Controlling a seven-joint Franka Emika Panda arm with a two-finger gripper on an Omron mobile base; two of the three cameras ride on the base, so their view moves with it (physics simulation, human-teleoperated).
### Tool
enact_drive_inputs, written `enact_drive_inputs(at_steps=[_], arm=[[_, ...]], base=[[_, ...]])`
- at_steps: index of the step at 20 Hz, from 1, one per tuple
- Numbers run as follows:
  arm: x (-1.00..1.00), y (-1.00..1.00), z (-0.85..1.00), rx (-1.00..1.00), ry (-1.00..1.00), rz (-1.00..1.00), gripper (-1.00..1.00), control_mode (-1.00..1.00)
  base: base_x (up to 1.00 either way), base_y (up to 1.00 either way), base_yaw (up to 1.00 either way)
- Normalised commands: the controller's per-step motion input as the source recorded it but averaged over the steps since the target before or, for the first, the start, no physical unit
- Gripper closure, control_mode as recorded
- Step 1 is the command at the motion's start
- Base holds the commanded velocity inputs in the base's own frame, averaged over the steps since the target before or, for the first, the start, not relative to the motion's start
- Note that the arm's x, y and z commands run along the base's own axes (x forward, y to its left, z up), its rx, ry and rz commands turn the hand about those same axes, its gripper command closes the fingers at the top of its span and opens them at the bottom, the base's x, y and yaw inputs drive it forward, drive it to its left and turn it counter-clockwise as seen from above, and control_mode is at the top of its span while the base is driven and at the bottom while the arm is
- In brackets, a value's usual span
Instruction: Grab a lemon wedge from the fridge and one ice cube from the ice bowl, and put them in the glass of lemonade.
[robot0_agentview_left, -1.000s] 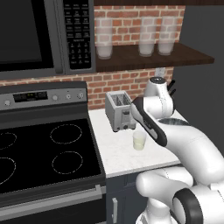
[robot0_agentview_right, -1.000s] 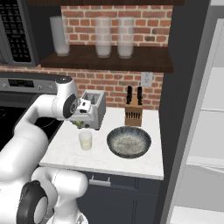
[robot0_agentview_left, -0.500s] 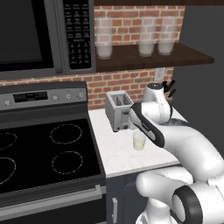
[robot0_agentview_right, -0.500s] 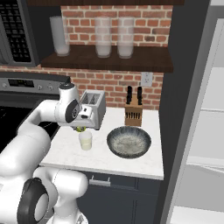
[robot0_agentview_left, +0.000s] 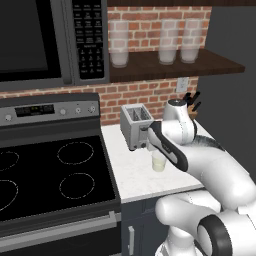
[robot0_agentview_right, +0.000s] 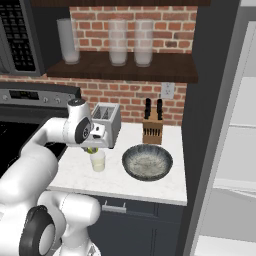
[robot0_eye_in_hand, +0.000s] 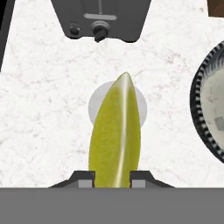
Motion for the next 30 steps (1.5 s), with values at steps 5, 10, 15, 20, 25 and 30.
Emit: enact_drive_inputs(at_steps=[5, 10, 15, 20, 25, 30], arm=[[0.0, 0.0, 0.0, 0.0, 0.0, 0.0, 1.0, -1.0], [0.0, 0.0, 0.0, 0.0, 0.0, 0.0, 1.0, -1.0], [0.0, 0.0, 0.0, 0.0, 0.0, 0.0, 1.0, -1.0], [0.01, 0.0, 0.0, 0.0, 0.0, 0.0, 1.0, -1.0], [0.03, 0.0, 0.0, 0.0, 0.01, 0.0, 1.0, -1.0], [0.0, 0.0, -0.02, 0.0, 0.02, 0.0, 1.0, -1.0]], base=[[0.0, 0.0, 0.0], [0.0, 0.0, 0.0], [0.0, 0.0, 0.0], [0.0, 0.0, 0.0], [0.0, 0.0, 0.0], [0.0, 0.0, 0.0]])
